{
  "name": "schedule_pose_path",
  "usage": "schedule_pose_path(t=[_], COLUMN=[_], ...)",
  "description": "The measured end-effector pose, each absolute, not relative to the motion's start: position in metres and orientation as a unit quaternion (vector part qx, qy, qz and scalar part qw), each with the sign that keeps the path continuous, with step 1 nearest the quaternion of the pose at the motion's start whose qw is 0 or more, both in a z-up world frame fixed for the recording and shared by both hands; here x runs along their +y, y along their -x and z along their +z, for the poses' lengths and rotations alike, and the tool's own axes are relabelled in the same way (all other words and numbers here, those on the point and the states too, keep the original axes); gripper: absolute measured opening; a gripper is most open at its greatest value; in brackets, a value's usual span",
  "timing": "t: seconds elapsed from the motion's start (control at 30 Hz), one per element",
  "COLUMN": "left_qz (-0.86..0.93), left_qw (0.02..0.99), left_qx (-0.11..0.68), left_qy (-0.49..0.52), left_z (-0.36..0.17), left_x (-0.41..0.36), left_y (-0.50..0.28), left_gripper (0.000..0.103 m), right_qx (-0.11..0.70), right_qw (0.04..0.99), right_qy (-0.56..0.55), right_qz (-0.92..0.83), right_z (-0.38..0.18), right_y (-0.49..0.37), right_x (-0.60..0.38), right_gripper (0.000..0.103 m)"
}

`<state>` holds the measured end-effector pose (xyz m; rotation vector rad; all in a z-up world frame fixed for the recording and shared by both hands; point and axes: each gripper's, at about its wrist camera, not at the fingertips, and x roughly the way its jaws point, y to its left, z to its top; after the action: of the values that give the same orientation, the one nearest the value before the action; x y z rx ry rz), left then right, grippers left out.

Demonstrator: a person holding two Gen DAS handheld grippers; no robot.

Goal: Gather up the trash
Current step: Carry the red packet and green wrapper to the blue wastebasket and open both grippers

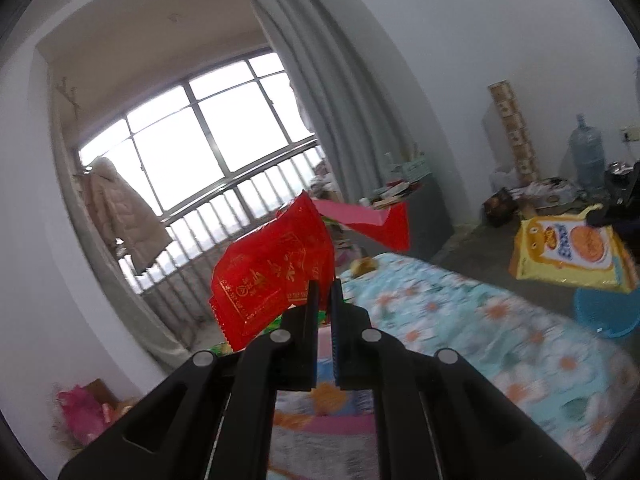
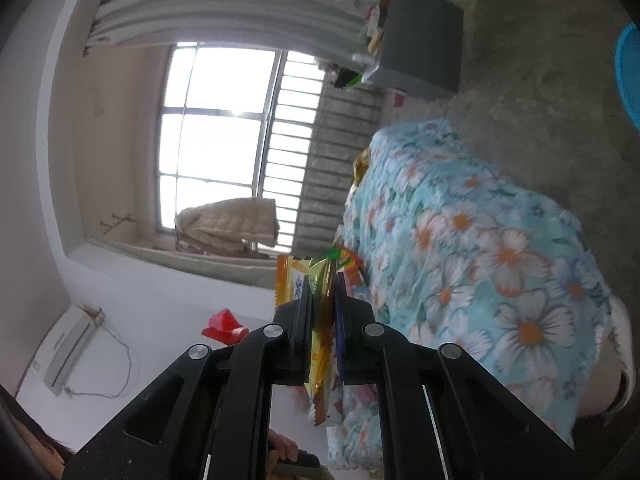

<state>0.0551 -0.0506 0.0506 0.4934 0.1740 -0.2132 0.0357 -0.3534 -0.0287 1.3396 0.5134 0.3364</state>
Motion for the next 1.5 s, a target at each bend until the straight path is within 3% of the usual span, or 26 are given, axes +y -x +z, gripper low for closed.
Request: schedule_pose_path(t=[0.43, 0.73, 1.2, 1.5], left_qz=[-0.281, -0.417, -0.512, -0.488], left_qw=[0.925, 0.852, 0.692, 0.674], left_qx=[0.153, 0.275, 0.492, 0.53], left_qy=[-0.206, -0.158, -0.128, -0.162], left_z=[0.063, 0.044, -0.058, -0.127], left_x=[-0.156, -0.257, -0.431, -0.504], left_y=[-0.058, -0.082, -0.13, -0.14], left_gripper=[0.005, 0.005, 0.006, 0.006], right_qx=[0.177, 0.146, 0.132, 0.172], right_qw=[0.741, 0.738, 0.711, 0.679], right_qy=[-0.642, -0.659, -0.657, -0.658], right_qz=[0.083, 0.0, -0.215, -0.275], right_z=[-0.05, -0.075, -0.143, -0.2], right_y=[0.014, 0.047, 0.092, 0.068], right_x=[-0.413, -0.453, -0.527, -0.569], right_gripper=[0.008, 0.008, 0.008, 0.012])
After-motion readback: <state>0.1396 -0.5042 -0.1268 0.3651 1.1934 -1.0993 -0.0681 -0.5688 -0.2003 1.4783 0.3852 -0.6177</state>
